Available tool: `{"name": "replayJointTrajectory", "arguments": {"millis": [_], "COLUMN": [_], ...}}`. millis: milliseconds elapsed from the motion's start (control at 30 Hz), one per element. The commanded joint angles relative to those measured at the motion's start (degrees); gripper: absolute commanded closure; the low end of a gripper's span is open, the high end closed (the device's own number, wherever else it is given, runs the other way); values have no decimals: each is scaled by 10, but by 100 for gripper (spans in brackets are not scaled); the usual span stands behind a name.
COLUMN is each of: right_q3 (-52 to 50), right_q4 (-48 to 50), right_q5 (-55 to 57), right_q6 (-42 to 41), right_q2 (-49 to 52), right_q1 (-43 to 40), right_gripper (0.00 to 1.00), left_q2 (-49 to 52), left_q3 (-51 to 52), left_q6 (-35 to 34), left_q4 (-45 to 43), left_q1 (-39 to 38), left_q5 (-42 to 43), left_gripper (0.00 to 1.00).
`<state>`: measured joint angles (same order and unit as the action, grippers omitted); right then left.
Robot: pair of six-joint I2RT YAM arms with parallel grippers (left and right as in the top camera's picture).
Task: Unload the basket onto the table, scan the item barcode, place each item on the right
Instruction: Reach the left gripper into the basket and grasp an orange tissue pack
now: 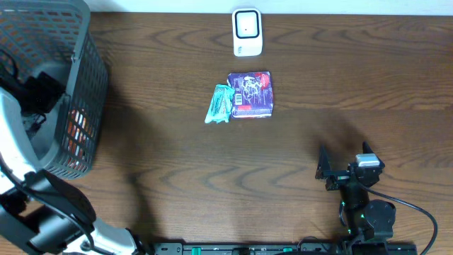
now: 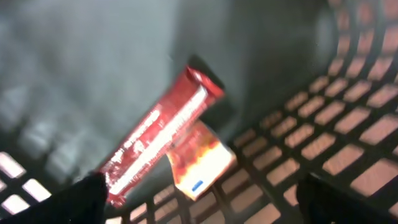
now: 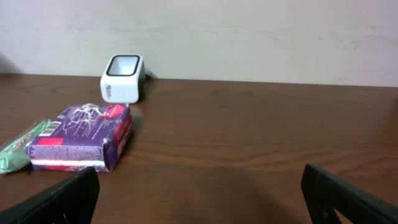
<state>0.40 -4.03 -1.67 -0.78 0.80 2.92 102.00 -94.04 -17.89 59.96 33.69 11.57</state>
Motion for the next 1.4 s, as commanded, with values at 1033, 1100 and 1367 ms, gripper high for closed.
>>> {"name": "replayJointTrajectory", "arguments": {"millis": [1033, 1100, 1367], "right_q3": [0, 0, 0], "right_q4": [-3, -3, -3], "right_q5": [-2, -2, -2], "right_q6": [6, 6, 6], "right_q2": [-2, -2, -2], "right_q1": [-2, -2, -2], "right_gripper": [1, 1, 1], "left_q2": [172, 170, 128], "left_q3": [2, -5, -95], "left_q6": [143, 143, 127], "left_q4": [67, 62, 85], "left_q1": [1, 2, 2], "left_q5": [-3, -2, 32], "left_gripper": [80, 93, 92]}}
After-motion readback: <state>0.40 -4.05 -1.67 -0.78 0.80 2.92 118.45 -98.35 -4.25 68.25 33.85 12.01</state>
